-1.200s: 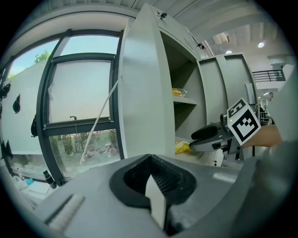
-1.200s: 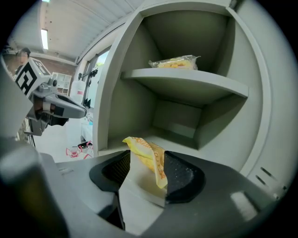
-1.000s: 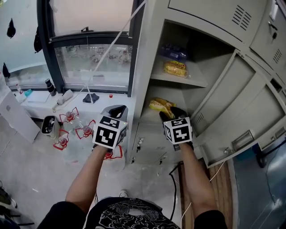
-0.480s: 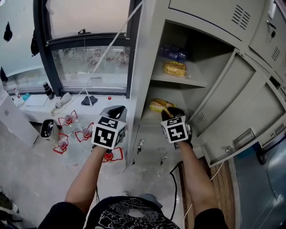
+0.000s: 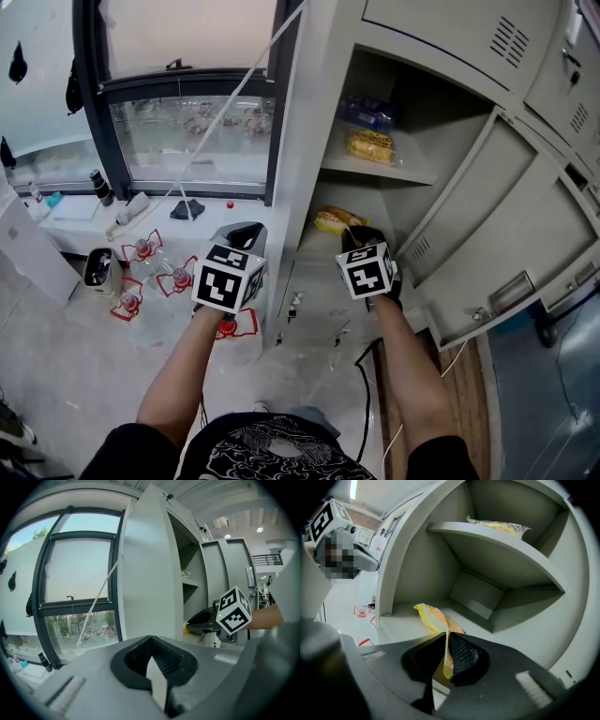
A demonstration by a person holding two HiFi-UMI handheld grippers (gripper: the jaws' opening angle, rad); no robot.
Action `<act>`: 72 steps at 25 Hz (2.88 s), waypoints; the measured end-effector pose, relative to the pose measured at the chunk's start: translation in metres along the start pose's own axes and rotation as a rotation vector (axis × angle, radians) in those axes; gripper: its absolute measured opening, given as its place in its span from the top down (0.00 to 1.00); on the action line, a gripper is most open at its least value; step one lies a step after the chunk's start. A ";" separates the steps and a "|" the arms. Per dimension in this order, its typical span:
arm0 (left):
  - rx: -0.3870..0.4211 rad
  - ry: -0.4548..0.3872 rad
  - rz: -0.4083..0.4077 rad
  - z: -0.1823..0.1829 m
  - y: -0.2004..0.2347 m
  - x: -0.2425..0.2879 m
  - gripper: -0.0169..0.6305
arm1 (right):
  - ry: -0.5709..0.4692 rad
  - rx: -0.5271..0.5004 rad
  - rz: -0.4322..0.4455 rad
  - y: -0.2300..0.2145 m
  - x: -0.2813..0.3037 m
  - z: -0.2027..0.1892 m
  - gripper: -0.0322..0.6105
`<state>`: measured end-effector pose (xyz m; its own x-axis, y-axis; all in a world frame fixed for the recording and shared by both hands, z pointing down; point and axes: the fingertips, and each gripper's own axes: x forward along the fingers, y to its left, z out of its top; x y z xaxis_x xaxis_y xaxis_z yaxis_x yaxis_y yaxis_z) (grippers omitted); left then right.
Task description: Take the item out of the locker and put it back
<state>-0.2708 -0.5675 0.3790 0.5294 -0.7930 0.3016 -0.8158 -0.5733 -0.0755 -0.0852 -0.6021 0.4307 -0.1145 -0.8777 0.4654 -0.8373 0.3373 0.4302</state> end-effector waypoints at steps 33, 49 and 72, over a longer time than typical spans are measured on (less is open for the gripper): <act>-0.017 0.010 0.011 0.008 -0.053 -0.031 0.97 | -0.130 0.082 0.006 -0.011 -0.071 0.013 0.91; -0.022 0.000 0.104 0.008 -0.123 -0.085 0.97 | -0.249 0.125 0.105 0.000 -0.157 -0.004 0.91; 0.017 -0.009 0.077 0.010 -0.257 -0.115 0.97 | -0.345 0.192 0.121 -0.023 -0.288 -0.069 0.91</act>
<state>-0.1196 -0.3307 0.3541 0.4672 -0.8367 0.2857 -0.8502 -0.5139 -0.1147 0.0038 -0.3335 0.3406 -0.3632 -0.9094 0.2028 -0.8878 0.4039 0.2207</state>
